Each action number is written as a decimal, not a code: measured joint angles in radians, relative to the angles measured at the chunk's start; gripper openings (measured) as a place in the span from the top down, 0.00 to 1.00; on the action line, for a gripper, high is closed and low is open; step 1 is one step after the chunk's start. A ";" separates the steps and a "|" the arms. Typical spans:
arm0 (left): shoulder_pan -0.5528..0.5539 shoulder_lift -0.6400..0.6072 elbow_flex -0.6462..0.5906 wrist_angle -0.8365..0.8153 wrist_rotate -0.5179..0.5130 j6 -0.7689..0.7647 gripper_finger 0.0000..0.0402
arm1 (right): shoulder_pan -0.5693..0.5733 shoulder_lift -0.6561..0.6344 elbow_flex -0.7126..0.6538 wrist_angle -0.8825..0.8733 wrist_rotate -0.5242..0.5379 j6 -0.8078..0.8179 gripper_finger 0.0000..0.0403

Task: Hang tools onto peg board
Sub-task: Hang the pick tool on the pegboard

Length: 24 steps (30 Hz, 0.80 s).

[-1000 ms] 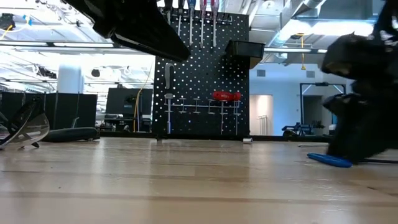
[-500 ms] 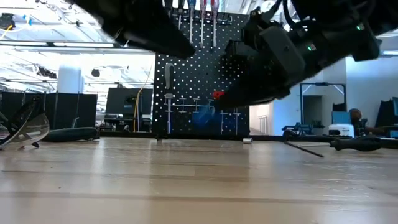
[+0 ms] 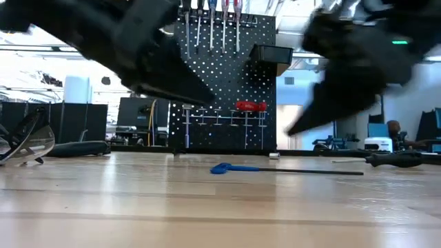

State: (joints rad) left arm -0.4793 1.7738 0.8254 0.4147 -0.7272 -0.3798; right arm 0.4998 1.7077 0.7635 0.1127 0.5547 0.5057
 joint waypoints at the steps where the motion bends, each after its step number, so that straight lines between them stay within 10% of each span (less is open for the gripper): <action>1: 0.018 0.011 -0.002 0.021 0.024 0.021 0.73 | 0.029 0.000 0.000 -0.037 0.020 0.028 0.50; 8: 0.117 0.127 0.050 -0.013 0.213 -0.029 0.98 | 0.212 -0.030 -0.001 -0.316 0.223 0.280 0.60; 24: 0.150 0.118 0.066 -0.114 0.265 -0.113 1.00 | 0.292 -0.084 -0.001 -0.486 0.312 0.439 0.67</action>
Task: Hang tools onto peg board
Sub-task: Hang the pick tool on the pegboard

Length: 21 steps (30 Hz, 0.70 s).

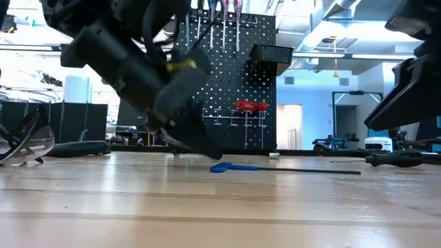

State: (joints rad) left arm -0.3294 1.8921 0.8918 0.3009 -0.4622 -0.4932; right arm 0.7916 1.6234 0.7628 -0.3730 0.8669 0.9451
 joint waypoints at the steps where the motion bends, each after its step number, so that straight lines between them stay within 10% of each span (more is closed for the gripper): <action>1: -0.003 -0.003 0.001 0.014 0.013 0.007 1.00 | -0.003 0.000 0.000 0.000 0.000 0.000 0.67; 21: 0.055 0.069 0.004 -0.010 0.187 -0.080 1.00 | -0.066 0.029 -0.059 0.047 -0.173 -0.006 0.59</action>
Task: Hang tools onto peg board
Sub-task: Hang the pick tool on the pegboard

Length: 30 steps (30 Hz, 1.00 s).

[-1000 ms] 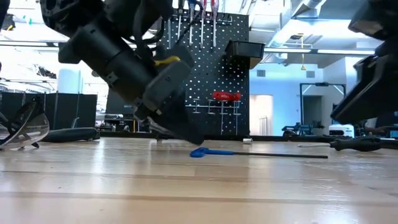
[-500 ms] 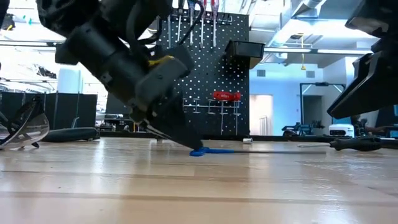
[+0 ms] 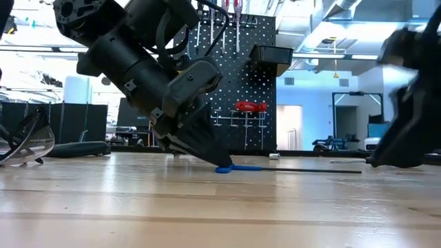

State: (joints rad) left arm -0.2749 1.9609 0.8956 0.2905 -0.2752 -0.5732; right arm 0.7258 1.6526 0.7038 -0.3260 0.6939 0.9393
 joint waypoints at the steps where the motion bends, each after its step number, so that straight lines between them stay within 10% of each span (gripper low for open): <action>1: 0.000 0.000 0.000 0.000 0.001 0.000 1.00 | -0.012 0.003 -0.023 0.031 -0.022 -0.013 0.57; 30: 0.012 -0.075 -0.003 -0.072 -0.105 0.141 1.00 | -0.054 0.002 -0.138 0.288 -0.063 -0.195 0.56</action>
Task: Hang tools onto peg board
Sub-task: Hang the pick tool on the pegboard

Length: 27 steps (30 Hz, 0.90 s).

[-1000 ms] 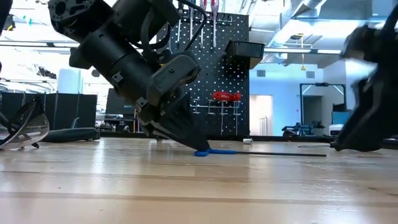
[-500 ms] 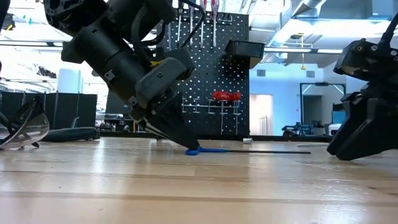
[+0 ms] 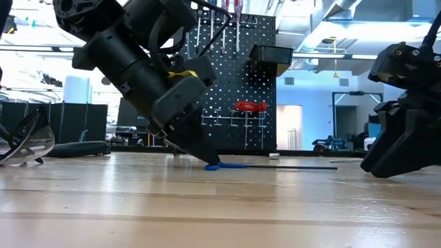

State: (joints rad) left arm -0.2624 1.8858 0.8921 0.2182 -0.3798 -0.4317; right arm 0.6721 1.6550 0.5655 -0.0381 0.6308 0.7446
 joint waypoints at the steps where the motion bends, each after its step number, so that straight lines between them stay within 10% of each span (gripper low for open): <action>1: -0.002 0.000 0.000 0.000 -0.009 0.007 1.00 | -0.001 0.000 0.000 0.002 0.000 -0.008 0.56; 27: -0.036 0.008 0.018 -0.042 -0.171 -0.043 1.00 | -0.008 0.001 0.000 0.025 0.000 -0.049 0.56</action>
State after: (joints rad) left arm -0.2982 1.8934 0.9096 0.1763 -0.5506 -0.4752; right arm 0.6638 1.6562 0.5652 -0.0128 0.6304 0.6952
